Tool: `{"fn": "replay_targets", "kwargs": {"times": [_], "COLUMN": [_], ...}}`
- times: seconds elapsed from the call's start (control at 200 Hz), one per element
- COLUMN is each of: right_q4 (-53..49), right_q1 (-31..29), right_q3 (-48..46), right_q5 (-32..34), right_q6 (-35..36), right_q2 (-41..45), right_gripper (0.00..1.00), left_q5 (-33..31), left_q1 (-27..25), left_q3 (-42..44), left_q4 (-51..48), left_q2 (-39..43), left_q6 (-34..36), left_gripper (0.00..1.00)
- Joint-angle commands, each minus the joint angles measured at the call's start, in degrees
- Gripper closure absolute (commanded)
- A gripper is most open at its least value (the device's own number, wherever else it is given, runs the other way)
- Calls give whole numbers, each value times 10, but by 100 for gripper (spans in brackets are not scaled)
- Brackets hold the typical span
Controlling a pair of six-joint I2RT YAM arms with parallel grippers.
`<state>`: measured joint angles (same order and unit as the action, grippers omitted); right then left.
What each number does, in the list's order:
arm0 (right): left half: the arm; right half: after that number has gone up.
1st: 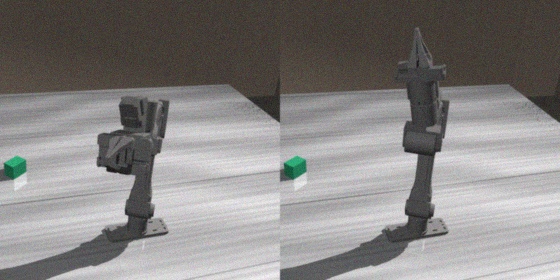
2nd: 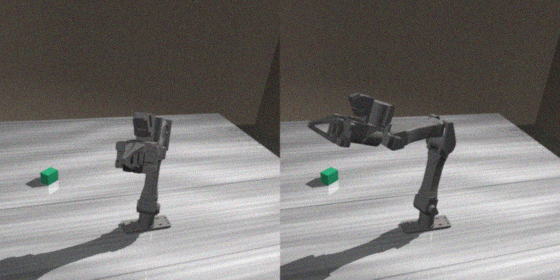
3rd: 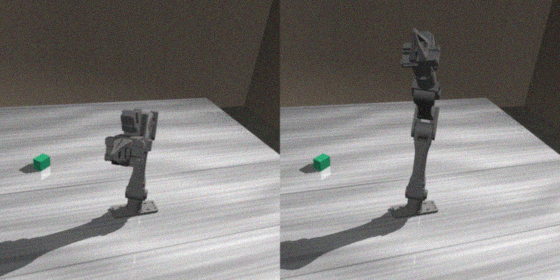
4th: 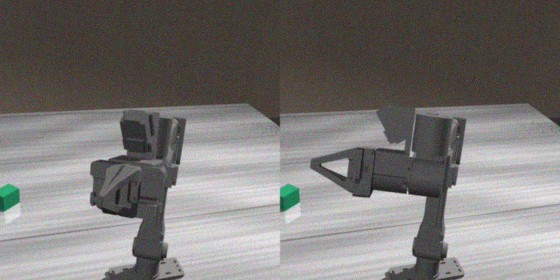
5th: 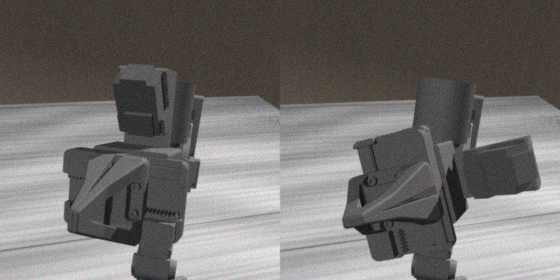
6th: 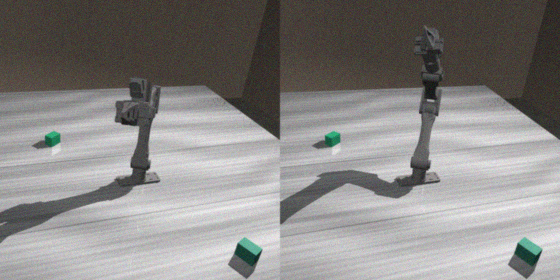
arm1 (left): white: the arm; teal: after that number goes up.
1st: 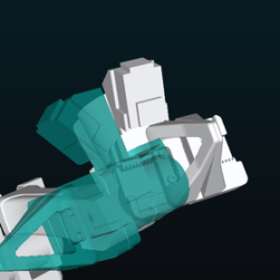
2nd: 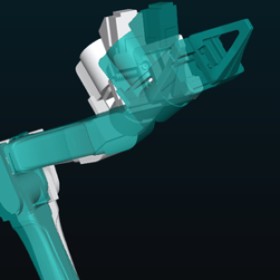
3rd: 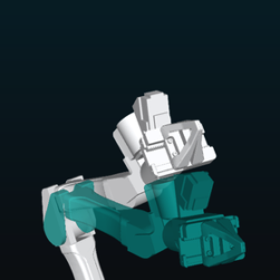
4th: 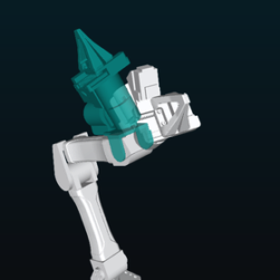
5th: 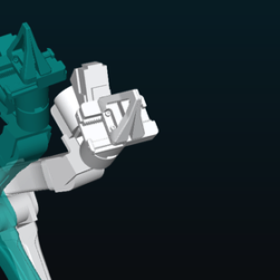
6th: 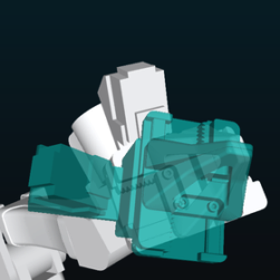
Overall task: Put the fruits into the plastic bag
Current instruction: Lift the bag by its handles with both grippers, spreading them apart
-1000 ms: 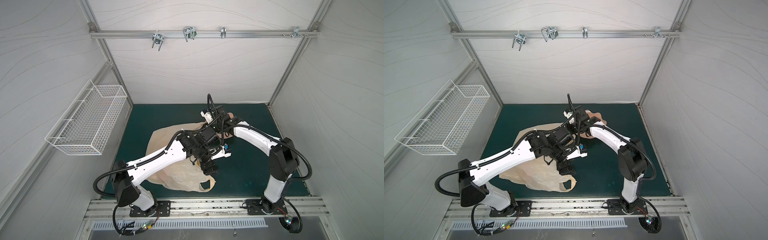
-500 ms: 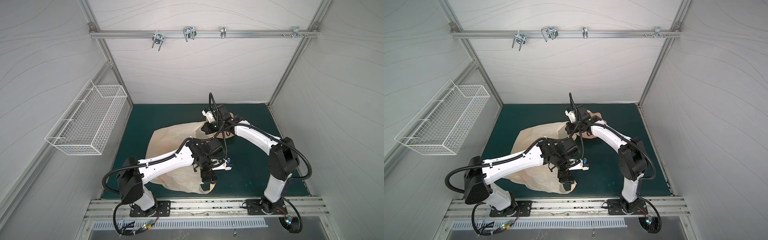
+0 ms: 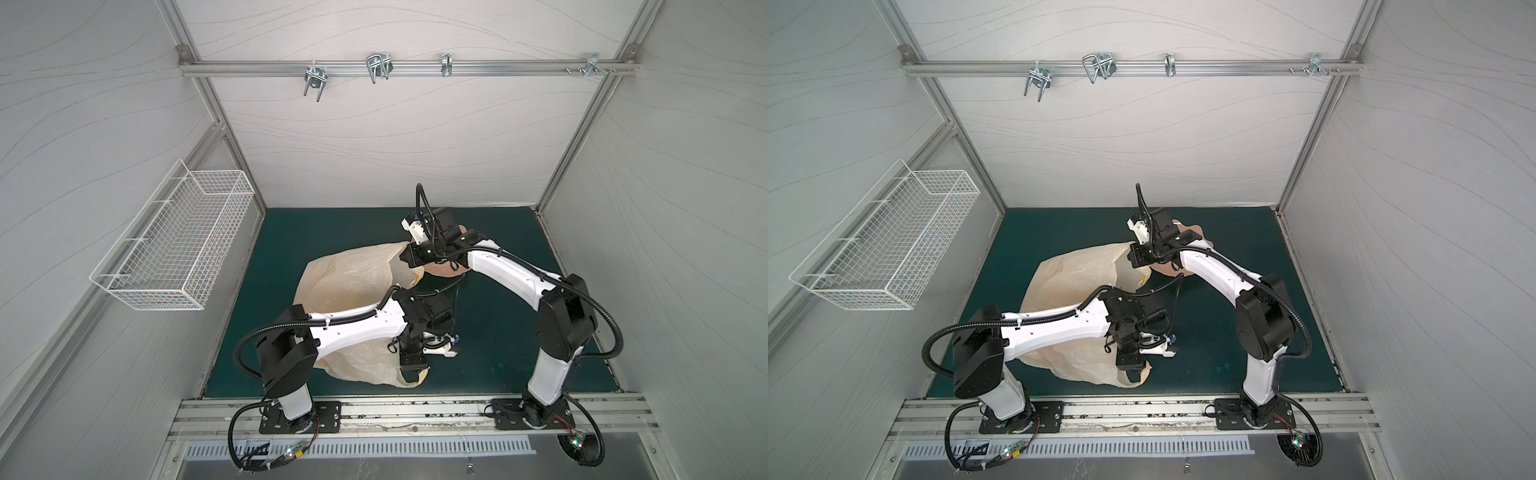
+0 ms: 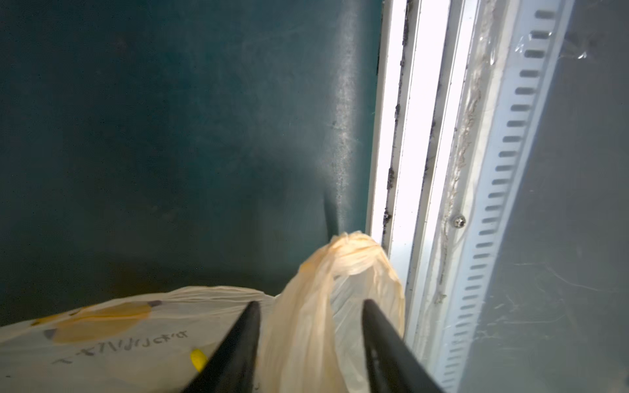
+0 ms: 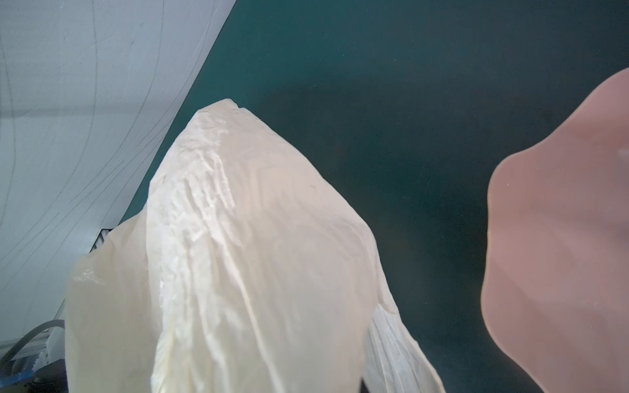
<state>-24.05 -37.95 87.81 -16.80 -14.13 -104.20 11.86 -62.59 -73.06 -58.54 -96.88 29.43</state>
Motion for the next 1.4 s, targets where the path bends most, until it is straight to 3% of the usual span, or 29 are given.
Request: {"fn": "replay_targets", "kwargs": {"times": [0.0,0.115,0.265,0.87,1.211,1.396], "right_q4": [-7,-7,-8,-36,-103,-140], "right_q1": [3,4,9,63,145,204], "right_q3": [13,12,13,41,49,37], "right_q5": [-7,-9,-9,-37,-35,-68], "right_q6": [1,1,0,-29,-72,-99], "right_q2": [-2,-2,-2,-6,12,47], "right_gripper": [96,96,96,97,100,100], "left_q5": [-5,-5,-11,-63,-60,-57], "left_q1": [1,1,1,1,48,69], "left_q3": [-8,-11,-10,18,-44,-80], "left_q4": [-19,-16,-10,59,90,117], "left_q2": [9,18,30,123,220,261], "left_q6": [13,13,15,17,6,9], "left_gripper": [76,91,100,100,100,100]}}
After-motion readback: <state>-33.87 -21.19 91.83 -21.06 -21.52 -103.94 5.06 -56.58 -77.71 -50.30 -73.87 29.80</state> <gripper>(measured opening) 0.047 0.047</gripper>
